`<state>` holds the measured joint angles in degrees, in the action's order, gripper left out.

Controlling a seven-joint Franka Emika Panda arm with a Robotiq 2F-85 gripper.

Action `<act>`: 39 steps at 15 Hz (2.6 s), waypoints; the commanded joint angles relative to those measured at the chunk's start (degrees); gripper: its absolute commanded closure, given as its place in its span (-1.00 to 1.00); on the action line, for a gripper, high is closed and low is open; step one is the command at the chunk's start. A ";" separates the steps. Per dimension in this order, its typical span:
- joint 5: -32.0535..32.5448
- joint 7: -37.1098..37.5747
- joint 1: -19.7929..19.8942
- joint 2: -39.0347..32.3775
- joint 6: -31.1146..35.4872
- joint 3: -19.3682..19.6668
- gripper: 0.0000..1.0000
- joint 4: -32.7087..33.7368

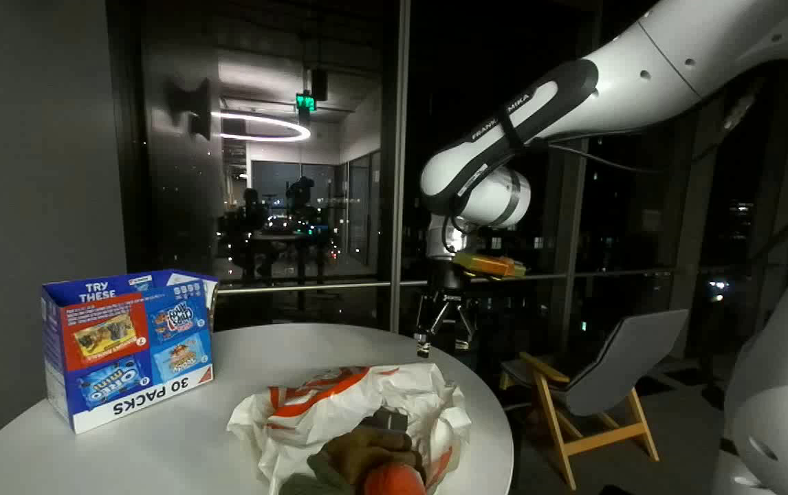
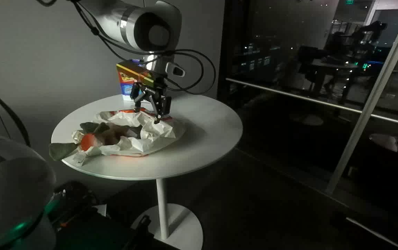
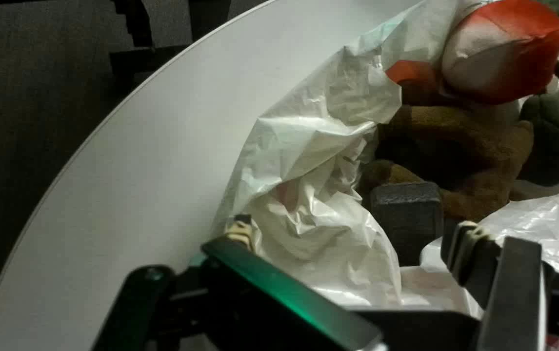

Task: Move the items from the plastic to the table

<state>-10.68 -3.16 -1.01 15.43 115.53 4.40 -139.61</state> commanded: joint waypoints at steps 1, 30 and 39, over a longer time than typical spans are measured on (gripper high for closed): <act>-0.16 -0.15 0.70 -0.02 -0.11 -0.66 -1.00 0.22; -12.56 -21.15 -21.35 -0.14 16.33 -12.21 -1.00 -13.28; 15.24 -1.42 -15.48 -11.61 36.38 -18.45 -0.32 -14.14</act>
<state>-3.03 -10.89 -18.82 5.74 149.17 -12.42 -153.92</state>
